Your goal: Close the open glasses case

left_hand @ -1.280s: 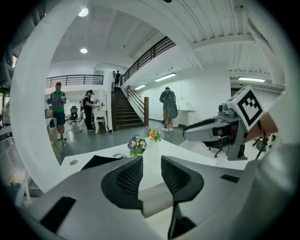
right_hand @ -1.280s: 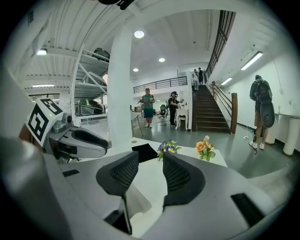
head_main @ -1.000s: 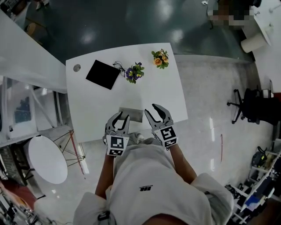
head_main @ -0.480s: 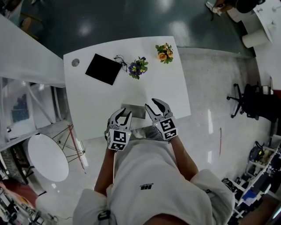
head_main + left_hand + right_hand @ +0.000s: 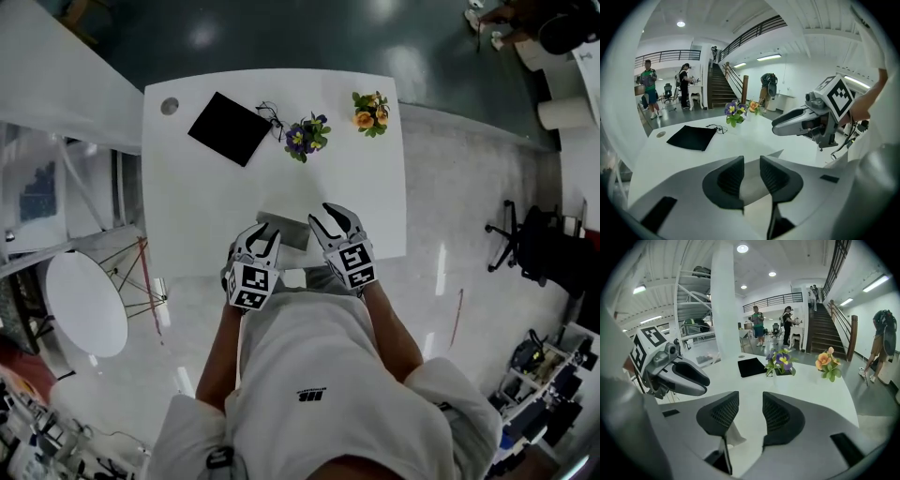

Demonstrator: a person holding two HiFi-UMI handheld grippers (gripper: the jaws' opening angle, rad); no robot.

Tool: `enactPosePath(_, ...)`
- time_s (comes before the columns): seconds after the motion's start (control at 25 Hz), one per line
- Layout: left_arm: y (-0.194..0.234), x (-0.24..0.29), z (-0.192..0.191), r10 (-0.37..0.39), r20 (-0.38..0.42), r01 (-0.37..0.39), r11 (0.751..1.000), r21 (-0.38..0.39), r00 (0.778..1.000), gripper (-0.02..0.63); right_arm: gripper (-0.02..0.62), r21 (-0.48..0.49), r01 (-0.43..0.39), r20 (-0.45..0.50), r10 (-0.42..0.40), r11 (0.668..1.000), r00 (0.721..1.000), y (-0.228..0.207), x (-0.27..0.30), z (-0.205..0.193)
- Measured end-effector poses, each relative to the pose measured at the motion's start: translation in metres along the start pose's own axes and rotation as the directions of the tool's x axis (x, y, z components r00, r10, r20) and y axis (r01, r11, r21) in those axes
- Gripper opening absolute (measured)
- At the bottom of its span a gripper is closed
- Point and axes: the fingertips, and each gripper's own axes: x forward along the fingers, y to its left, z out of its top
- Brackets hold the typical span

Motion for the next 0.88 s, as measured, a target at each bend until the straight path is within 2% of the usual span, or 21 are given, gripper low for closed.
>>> enactPosePath(0.4,0.001,0.021,-0.008,0.086,-0.046,-0.090,0.992,-0.091,0.995,0.115,0.160,-0.056,-0.118,-0.069,0.114,0.991,0.991,-0.003,0.025,-0.011)
enactPosePath(0.88,-0.001,0.041,-0.026,0.116,-0.099,-0.131,0.980,-0.153,0.988,0.115,0.160,-0.118,-0.213,-0.121,0.199,0.970,0.972,0.011,0.049,-0.014)
